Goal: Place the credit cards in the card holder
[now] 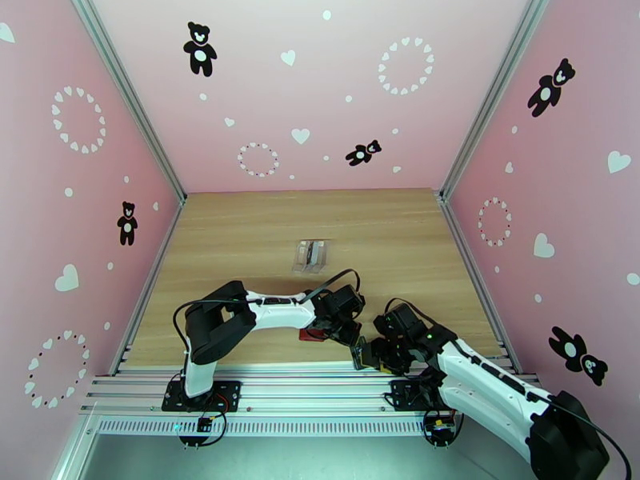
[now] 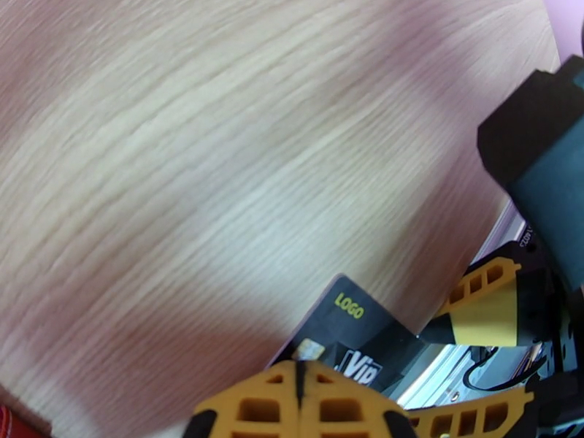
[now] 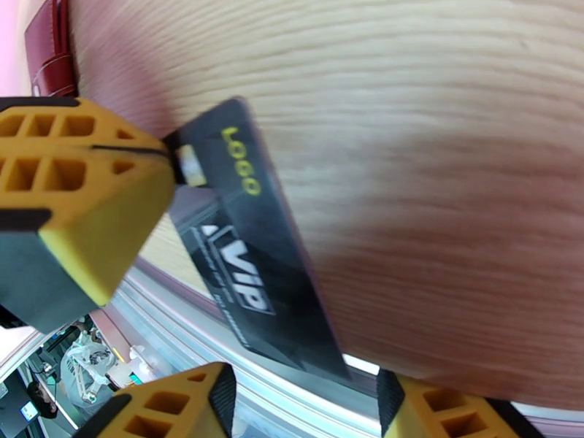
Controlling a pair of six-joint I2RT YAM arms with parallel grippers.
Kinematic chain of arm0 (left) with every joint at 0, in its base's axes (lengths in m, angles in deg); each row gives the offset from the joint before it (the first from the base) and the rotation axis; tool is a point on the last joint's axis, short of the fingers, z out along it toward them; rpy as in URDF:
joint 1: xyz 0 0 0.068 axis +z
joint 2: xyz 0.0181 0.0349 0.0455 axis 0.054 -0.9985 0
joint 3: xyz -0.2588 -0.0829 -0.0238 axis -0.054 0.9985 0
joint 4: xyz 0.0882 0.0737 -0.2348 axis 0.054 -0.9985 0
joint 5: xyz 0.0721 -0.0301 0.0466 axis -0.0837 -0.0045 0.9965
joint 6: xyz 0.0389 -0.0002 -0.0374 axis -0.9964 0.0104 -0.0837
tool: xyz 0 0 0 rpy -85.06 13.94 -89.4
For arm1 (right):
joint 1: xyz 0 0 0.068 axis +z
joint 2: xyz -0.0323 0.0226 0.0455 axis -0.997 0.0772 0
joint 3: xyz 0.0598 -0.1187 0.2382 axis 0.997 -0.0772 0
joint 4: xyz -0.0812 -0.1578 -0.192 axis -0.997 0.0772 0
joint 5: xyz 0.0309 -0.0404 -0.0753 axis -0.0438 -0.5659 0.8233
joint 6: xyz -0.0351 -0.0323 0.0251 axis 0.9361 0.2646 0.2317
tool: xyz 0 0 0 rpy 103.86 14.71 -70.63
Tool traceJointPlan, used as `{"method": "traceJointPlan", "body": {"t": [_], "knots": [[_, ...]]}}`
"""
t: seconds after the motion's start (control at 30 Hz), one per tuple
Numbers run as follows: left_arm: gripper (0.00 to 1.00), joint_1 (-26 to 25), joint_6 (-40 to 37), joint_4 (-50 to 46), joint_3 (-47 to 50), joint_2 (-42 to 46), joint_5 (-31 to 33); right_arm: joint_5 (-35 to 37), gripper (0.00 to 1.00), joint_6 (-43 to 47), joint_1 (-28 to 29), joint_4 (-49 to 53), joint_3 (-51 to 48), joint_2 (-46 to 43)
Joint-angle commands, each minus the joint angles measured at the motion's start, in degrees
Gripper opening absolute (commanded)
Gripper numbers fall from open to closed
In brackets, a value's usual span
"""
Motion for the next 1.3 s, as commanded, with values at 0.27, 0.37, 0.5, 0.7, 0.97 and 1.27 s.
{"method": "traceJointPlan", "body": {"t": [0.27,0.37,0.5,0.7,0.97,1.27], "knots": [[0.0,-0.1,0.79,0.99,2.14,-2.12,0.04,-1.46,0.51,-1.71,0.4,-3.86,-1.4,0.16],[0.0,-0.11,1.12,1.69,2.59,-2.21,-0.13,-2.59,0.5,-3.02,0.43,-5.28,-1.76,-0.92],[0.0,-0.09,1.43,2.37,2.9,-2.3,-0.38,-3.33,0.49,-4.36,0.44,-5.63,-1.42,-3.37],[0.0,-0.11,1.86,3.05,3.45,-1.73,-0.33,-3.34,0.46,-5.28,0.52,-4.43,-0.7,-6.07],[0.0,-0.07,3.0,5.38,5.12,-1.59,-0.97,-3.08,0.4,-7.85,0.46,-8.77,-1.52,-6.41],[0.0,-0.1,3.89,6.75,5.54,-2.07,-1.19,-2.12,0.35,-10.97,0.47,-13.13,-2.96,-5.99]]}}
